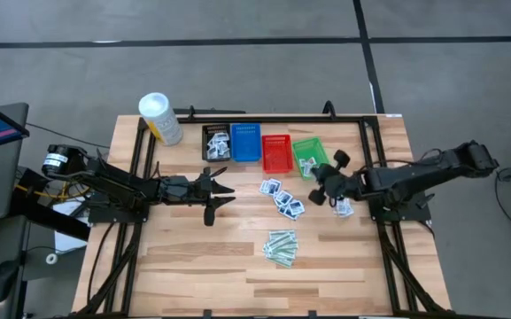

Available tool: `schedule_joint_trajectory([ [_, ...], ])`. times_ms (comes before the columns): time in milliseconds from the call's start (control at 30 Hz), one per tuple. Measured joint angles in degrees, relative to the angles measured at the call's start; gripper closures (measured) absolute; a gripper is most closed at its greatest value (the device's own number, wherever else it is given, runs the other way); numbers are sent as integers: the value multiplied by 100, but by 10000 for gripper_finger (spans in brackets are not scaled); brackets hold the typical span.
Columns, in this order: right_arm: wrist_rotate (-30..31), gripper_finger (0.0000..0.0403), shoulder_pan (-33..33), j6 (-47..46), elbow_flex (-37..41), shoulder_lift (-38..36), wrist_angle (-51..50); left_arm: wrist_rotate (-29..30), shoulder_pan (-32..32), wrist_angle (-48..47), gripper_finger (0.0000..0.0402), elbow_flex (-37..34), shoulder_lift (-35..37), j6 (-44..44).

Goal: Pick & Place First Aid Supplies
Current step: Put the orange pad into the green bin

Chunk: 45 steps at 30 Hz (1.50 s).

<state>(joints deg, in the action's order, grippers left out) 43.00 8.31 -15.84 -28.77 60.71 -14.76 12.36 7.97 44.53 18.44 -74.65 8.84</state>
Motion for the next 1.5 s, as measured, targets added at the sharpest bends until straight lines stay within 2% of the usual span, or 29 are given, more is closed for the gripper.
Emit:
schedule_joint_trajectory([
  [267, 47, 403, -1038, 703, -2, 50, 408, 1, 0, 0, 286, 0, 0, 0],
  [567, 35, 403, -1824, 596, -4, 48, 564, -1, 0, 1, 286, 0, 0, 42],
  [767, -272, 403, -1903, 590, -4, 48, 582, -11, 0, 2, 286, 0, 0, 44],
  [967, -286, 397, -1903, 592, -4, 46, 581, -9, 0, 2, 286, 0, 0, 44],
  [1300, -291, 321, -1894, 588, -9, 46, 485, -7, 0, 2, 286, 0, 0, 48],
  [1500, -286, 308, -1834, 459, -9, 46, 248, -14, 0, 2, 286, 0, 0, 68],
])
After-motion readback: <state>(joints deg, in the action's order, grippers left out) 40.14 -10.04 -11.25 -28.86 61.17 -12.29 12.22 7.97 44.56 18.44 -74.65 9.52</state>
